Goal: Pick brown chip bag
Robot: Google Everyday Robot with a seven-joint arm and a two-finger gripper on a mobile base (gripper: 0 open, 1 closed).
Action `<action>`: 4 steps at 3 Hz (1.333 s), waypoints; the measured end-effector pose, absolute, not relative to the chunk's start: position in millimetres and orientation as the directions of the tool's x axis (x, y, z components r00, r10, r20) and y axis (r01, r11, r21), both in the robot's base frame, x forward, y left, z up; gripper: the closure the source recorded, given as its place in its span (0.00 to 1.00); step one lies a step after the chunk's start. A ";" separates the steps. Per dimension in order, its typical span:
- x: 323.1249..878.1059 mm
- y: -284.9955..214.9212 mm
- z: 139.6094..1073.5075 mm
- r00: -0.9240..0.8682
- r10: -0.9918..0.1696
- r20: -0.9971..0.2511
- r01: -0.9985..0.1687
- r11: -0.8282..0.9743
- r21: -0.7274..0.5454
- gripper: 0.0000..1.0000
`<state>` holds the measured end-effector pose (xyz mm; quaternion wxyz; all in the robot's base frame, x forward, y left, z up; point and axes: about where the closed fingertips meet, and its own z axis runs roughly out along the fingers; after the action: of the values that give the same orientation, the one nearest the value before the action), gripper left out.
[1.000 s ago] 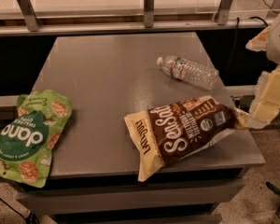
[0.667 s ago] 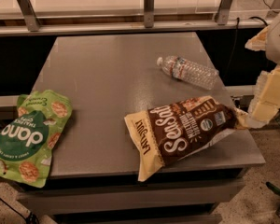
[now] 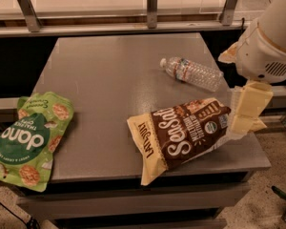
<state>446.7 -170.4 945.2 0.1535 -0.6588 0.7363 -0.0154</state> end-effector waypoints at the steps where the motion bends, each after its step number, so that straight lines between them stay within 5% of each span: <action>1: 451.5 -169.3 924.2 -0.099 -0.983 -0.156 -0.979 0.125 -0.163 0.00; 2: 453.5 -170.1 904.0 -0.141 -0.978 -0.152 -0.985 0.154 -0.081 0.00; 4: 448.1 -155.4 880.5 -0.163 -0.970 -0.183 -0.987 0.161 0.026 0.41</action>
Offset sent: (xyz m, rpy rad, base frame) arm 0.0049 -0.0005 -0.0644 -0.0196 0.2764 -0.0626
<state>448.1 -155.4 880.5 0.0615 -0.6441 0.7593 0.0693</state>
